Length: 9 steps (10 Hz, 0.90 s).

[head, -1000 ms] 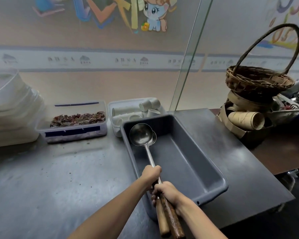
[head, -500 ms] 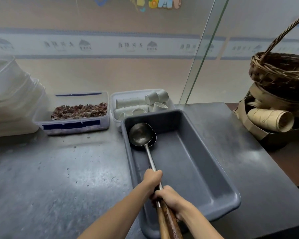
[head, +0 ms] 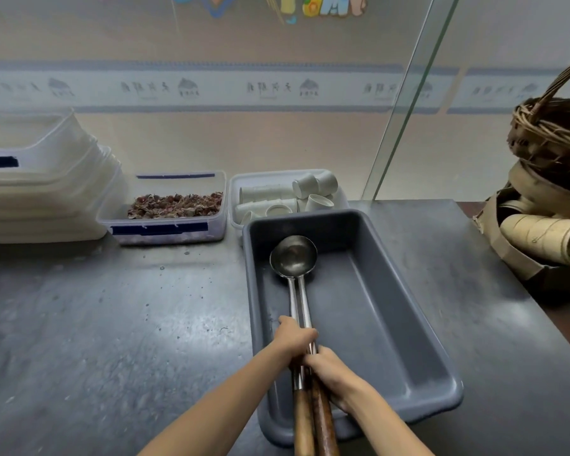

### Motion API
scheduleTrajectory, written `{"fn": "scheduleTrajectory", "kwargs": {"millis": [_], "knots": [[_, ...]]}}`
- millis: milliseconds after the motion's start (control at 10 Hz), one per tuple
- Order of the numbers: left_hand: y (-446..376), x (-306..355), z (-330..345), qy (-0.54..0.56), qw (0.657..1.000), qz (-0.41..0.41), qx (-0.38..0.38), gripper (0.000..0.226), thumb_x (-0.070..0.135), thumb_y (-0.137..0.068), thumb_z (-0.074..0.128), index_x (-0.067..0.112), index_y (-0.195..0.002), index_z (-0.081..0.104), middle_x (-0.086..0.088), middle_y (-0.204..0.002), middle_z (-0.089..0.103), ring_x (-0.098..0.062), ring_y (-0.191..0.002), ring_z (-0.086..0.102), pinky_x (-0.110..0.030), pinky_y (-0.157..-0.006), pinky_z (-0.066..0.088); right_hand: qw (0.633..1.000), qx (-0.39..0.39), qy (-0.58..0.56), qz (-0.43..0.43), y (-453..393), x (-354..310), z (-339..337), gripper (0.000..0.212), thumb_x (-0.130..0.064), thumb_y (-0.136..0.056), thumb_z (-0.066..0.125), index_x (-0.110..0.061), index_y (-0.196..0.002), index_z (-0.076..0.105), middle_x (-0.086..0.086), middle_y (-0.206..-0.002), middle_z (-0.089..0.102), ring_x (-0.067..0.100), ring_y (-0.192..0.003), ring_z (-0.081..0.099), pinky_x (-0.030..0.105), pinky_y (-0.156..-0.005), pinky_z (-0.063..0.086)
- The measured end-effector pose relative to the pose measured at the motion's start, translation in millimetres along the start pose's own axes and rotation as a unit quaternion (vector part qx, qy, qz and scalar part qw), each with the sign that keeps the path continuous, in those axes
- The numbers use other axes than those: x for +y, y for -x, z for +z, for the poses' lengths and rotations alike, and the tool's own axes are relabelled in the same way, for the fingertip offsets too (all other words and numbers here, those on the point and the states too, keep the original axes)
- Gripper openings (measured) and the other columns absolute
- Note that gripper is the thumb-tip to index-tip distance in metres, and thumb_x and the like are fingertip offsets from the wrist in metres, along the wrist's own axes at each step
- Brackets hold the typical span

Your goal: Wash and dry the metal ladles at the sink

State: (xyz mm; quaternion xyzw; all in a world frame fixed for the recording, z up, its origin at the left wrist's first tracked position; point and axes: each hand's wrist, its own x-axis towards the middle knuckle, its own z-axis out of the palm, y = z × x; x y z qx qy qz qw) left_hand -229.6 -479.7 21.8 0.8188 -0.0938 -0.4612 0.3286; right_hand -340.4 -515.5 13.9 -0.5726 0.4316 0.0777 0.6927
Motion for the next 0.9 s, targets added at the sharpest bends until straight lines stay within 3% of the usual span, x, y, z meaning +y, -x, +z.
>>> {"fn": "scheduleTrajectory", "kwargs": {"millis": [100, 300, 400, 500, 600, 700, 800, 900], "knots": [[10.6, -2.1, -0.6, -0.017, 1.0, 0.017, 0.001, 0.074, 0.028, -0.081, 0.066, -0.001, -0.137, 0.027, -0.015, -0.122, 0.054, -0.026, -0.107, 0.058, -0.033, -0.082, 0.052, 1.0, 0.005, 0.02, -0.006, 1.4, -0.9, -1.0, 0.03, -0.013, -0.088, 0.049, -0.009, -0.103, 0.074, 0.014, -0.099, 0.078, 0.03, -0.1, 0.073, 0.043, -0.087, 0.061], [27.4, -6.3, -4.5, -0.035, 0.999, 0.034, -0.013, 0.076, 0.03, -0.078, 0.066, 0.0, -0.138, 0.031, -0.014, -0.125, 0.052, -0.022, -0.11, 0.057, -0.026, -0.073, 0.046, 0.999, -0.01, 0.049, -0.002, 2.1, -1.3, -0.3, 0.037, -0.013, -0.089, 0.042, -0.008, -0.107, 0.073, 0.013, -0.1, 0.078, 0.028, -0.1, 0.073, 0.042, -0.088, 0.062], [31.9, -10.2, -7.3, -0.046, 0.997, 0.051, -0.017, 0.071, 0.032, -0.078, 0.066, 0.003, -0.134, 0.034, -0.012, -0.127, 0.05, -0.022, -0.111, 0.055, -0.026, -0.075, 0.045, 0.998, -0.006, 0.062, -0.004, 4.9, -2.5, -0.3, 0.038, -0.014, -0.091, 0.039, -0.009, -0.106, 0.073, 0.011, -0.096, 0.078, 0.027, -0.097, 0.073, 0.036, -0.078, 0.061], [41.2, -12.0, -12.0, -0.073, 0.995, 0.068, -0.03, 0.058, 0.033, -0.081, 0.06, 0.005, -0.129, 0.041, -0.006, -0.109, 0.055, -0.014, -0.091, 0.055, -0.025, -0.065, 0.042, 0.993, -0.002, 0.116, 0.003, 16.2, -11.3, -1.0, 0.034, -0.019, -0.095, 0.039, -0.01, -0.107, 0.07, 0.004, -0.083, 0.068, 0.016, -0.074, 0.063, 0.028, -0.064, 0.052], [51.8, -10.7, -24.1, -0.095, 0.989, 0.102, -0.04, 0.026, 0.031, -0.08, 0.054, 0.011, -0.096, 0.051, 0.001, -0.078, 0.044, -0.011, -0.065, 0.041, -0.027, -0.058, 0.034, 0.987, -0.005, 0.161, 0.0, 21.7, -20.8, -6.2, 0.036, -0.03, -0.094, 0.044, -0.007, -0.112, 0.065, -0.003, -0.07, 0.05, 0.01, -0.056, 0.043, 0.024, -0.06, 0.045], [72.9, -7.1, -47.8, -0.162, 0.975, 0.144, -0.043, 0.019, 0.029, -0.08, 0.051, 0.011, -0.082, 0.047, -0.009, -0.076, 0.044, -0.021, -0.065, 0.042, -0.033, -0.061, 0.036, 0.978, 0.005, 0.207, -0.001, 32.7, -34.0, -7.6, 0.022, -0.033, -0.094, 0.05, -0.012, -0.091, 0.052, -0.004, -0.064, 0.036, 0.01, -0.049, 0.033, 0.024, -0.05, 0.037], [83.7, -7.2, -84.7, -0.247, 0.942, 0.226, 0.014, 0.035, 0.031, -0.092, 0.049, 0.008, -0.115, 0.061, -0.015, -0.108, 0.063, -0.028, -0.099, 0.06, -0.035, -0.086, 0.048, 0.961, 0.028, 0.274, -0.022, 45.4, -53.9, -5.2, 0.018, -0.029, -0.092, 0.049, -0.017, -0.083, 0.04, -0.004, -0.062, 0.03, 0.012, -0.05, 0.026, 0.025, -0.047, 0.027], [103.2, -16.9, -133.0, -0.262, 0.918, 0.283, 0.095, 0.054, 0.034, -0.097, 0.047, 0.024, -0.15, 0.04, -0.006, -0.153, 0.045, -0.024, -0.139, 0.043, -0.034, -0.114, 0.034, 0.934, 0.02, 0.356, -0.028, 67.3, -74.9, 7.9, 0.028, -0.039, -0.095, 0.049, -0.013, -0.102, 0.057, 0.002, -0.076, 0.048, 0.014, -0.065, 0.046, 0.025, -0.054, 0.042]]}}
